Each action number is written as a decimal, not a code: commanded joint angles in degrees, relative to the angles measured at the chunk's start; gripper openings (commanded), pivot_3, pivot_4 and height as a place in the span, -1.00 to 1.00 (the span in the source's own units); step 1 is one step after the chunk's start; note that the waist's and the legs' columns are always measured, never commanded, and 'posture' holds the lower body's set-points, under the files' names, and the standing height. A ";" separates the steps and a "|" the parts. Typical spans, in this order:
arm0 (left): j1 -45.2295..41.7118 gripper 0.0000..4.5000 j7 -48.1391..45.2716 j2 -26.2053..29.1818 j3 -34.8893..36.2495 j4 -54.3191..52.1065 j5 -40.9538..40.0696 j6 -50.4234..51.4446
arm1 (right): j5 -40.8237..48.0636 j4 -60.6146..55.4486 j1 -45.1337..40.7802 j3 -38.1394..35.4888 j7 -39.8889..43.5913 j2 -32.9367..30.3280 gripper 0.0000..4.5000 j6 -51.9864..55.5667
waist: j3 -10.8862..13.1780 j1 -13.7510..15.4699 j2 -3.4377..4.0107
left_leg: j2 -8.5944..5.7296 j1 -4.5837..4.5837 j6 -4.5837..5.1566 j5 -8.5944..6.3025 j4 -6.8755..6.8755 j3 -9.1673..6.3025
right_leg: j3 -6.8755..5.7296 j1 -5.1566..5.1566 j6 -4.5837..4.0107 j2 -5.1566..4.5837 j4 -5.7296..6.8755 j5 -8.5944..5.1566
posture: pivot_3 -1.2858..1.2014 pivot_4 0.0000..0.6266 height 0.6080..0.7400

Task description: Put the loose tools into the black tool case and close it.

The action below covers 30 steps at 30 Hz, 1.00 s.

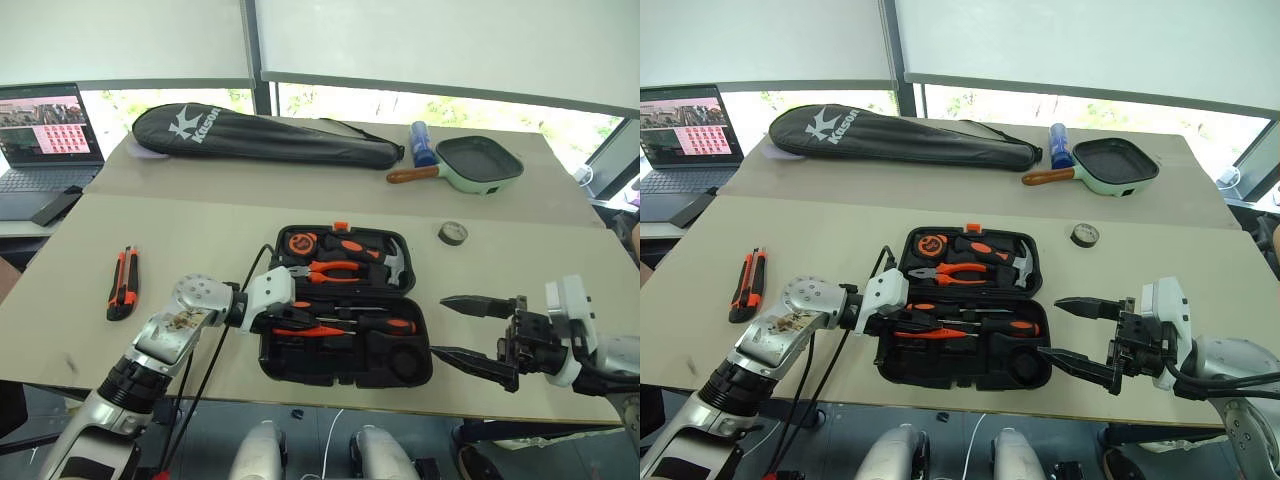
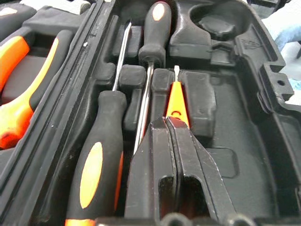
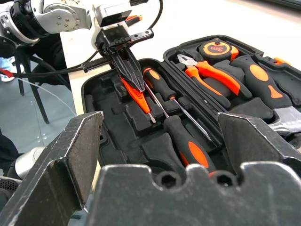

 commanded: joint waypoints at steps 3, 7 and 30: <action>1.54 -0.98 -0.92 1.54 -1.88 -1.16 1.38 0.20 | 1.07 -1.46 -0.12 -1.12 -0.33 0.25 1.00 -0.65 | 0.00 -0.06 0.00 | 0.01 0.01 0.00 0.00 -0.01 0.00 | 0.00 0.00 0.00 0.00 0.00 0.00 | 0.03 -0.52 1.00; 2.08 -0.98 -0.39 1.62 -2.05 -1.15 1.79 -0.03 | 0.82 -1.32 -0.32 -0.88 -0.65 0.54 1.00 -0.83 | -0.01 -0.10 0.01 | 0.01 0.03 0.00 -0.01 -0.02 -0.01 | 0.01 0.01 0.00 0.00 0.00 0.00 | 0.03 -0.52 1.00; 7.38 -0.98 0.64 3.51 5.60 -0.12 -2.60 -4.76 | -2.48 2.27 -4.42 1.11 -0.69 2.72 1.00 -5.59 | -0.05 -0.59 0.09 | 0.04 0.19 0.01 -0.01 -0.10 -0.01 | 0.04 0.10 -0.03 -0.02 0.00 -0.01 | 0.03 -0.52 1.00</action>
